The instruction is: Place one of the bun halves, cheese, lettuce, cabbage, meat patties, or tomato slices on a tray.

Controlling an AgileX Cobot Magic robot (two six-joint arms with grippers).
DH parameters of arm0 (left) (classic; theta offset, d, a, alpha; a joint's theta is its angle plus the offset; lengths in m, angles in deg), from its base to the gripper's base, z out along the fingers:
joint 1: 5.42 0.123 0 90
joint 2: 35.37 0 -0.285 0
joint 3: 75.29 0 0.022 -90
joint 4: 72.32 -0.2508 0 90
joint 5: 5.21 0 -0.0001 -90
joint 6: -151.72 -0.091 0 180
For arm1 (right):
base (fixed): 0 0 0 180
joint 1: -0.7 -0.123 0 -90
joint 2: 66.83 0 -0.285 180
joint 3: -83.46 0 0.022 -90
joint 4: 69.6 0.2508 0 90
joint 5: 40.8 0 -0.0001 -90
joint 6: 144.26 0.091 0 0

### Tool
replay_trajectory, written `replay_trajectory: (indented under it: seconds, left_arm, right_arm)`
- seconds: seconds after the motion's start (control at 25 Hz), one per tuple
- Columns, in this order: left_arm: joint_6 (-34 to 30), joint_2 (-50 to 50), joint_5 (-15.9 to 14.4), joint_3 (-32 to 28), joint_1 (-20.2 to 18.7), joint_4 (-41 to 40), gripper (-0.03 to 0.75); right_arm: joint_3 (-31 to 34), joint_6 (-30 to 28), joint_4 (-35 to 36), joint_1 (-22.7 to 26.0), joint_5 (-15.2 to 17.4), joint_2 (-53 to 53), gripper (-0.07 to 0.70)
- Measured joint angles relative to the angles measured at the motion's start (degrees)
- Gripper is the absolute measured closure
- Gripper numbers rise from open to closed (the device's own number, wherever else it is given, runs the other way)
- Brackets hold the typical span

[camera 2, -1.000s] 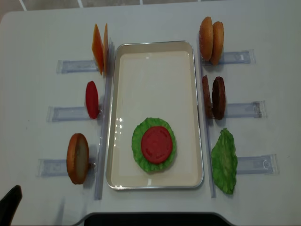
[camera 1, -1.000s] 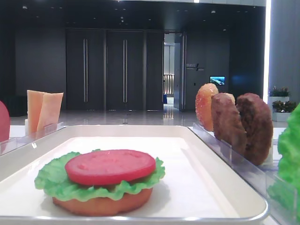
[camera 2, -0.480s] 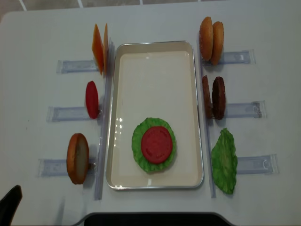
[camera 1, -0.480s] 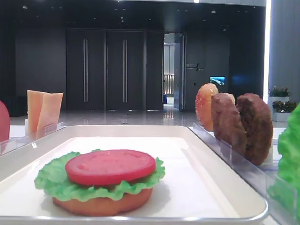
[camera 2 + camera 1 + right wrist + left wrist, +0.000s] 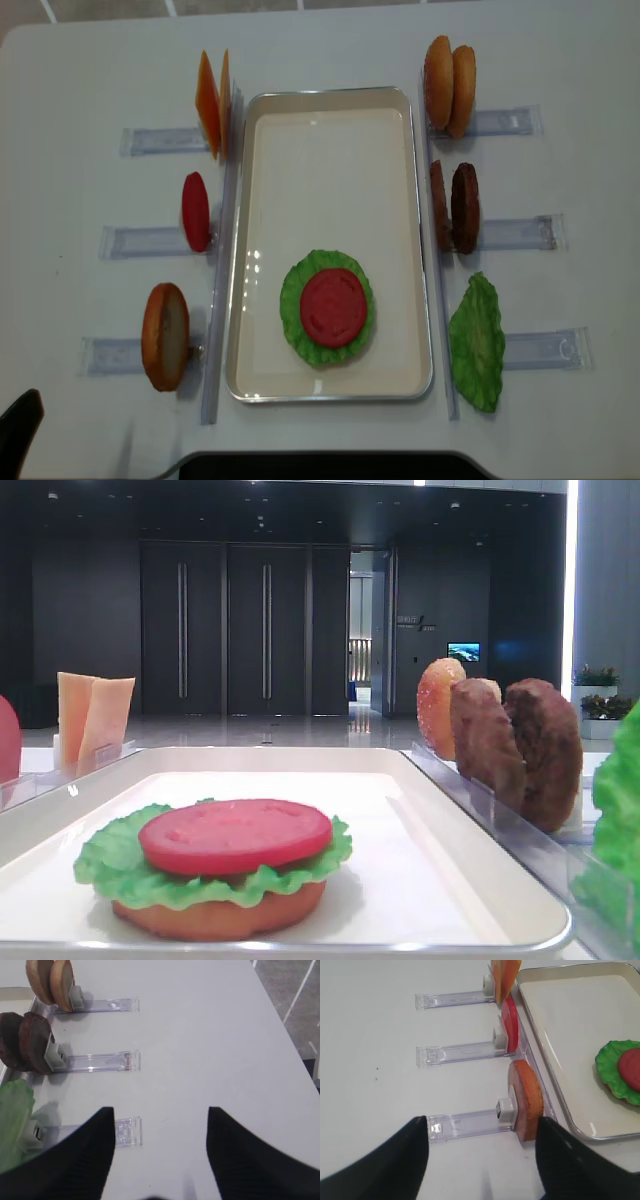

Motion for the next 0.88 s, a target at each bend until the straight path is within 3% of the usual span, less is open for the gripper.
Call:
replay_trajectory:
  seconds: [0.88]
  left_arm:
    - [0.0,0.0,0.1,0.0,0.0,0.0,0.202]
  right_arm:
    - [0.0,0.0,0.0,0.0,0.0,0.0,0.239]
